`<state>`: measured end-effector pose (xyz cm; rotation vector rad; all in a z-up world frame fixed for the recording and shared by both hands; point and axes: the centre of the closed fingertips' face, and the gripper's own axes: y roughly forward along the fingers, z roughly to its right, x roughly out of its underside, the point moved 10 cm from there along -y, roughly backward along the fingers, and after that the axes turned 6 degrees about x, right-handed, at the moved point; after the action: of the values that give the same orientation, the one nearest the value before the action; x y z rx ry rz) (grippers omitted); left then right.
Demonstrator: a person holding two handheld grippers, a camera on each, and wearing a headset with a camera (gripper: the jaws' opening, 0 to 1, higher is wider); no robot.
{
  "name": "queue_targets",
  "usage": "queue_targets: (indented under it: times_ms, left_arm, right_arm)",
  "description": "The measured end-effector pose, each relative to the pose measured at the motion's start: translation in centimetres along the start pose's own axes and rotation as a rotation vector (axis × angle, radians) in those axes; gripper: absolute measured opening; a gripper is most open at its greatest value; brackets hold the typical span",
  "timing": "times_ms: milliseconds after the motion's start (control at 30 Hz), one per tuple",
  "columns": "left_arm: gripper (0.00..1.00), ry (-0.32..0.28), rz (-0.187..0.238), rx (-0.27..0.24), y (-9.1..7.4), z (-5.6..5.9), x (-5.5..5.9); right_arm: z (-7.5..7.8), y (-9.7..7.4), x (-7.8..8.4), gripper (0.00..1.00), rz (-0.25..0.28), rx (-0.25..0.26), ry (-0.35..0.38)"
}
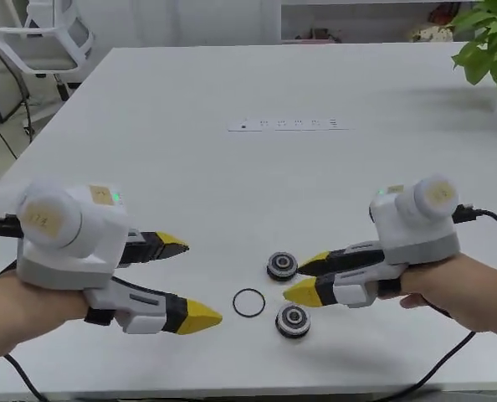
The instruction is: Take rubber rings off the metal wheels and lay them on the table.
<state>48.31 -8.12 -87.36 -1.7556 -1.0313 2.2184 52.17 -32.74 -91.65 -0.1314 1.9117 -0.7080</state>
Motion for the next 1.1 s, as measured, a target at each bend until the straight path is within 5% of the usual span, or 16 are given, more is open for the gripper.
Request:
queue_targets:
  times_ms: [367,1100]
  left_arm:
    - [0.65,0.015,-0.024,0.053,2.2,0.1,-0.3]
    - [0.49,0.059,-0.076,0.159,7.3,1.0,-0.6]
  right_arm:
    - [0.2,-0.7,2.5,0.32,-0.030,-0.006,-0.029]
    - [0.3,0.3,5.0,0.24,-0.054,-0.016,-0.085]
